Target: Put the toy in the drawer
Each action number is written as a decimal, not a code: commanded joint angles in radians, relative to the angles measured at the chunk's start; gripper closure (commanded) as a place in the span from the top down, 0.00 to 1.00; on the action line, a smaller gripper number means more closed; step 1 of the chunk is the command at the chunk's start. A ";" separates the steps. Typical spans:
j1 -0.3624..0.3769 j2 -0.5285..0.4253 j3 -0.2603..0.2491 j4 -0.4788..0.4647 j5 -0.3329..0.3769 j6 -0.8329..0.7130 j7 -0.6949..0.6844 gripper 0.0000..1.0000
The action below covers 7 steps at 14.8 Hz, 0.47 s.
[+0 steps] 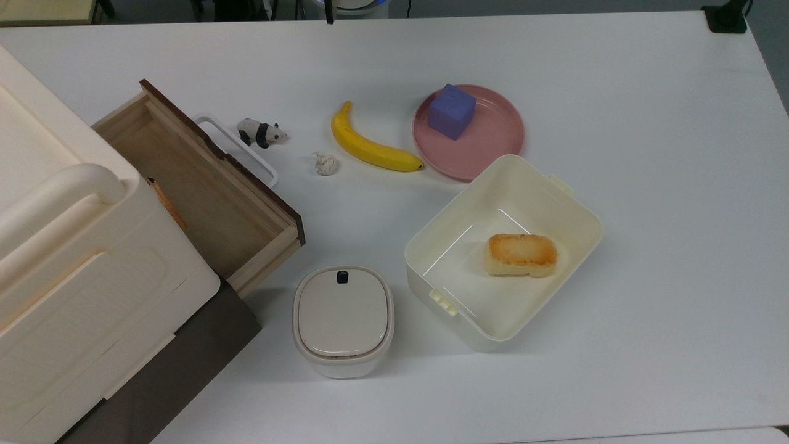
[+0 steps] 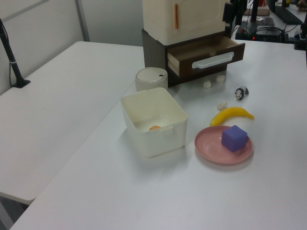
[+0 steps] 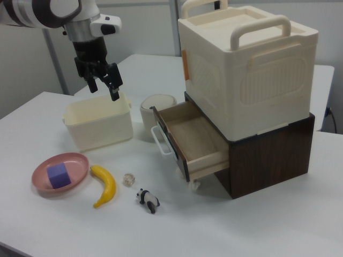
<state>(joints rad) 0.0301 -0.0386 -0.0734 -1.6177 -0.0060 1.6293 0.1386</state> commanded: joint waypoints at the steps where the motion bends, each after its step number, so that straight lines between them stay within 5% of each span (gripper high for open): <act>1: 0.010 -0.015 -0.014 -0.025 0.017 0.030 -0.010 1.00; 7: 0.008 -0.015 -0.016 -0.025 0.018 0.038 -0.010 1.00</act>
<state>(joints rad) 0.0300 -0.0381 -0.0755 -1.6177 -0.0060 1.6308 0.1386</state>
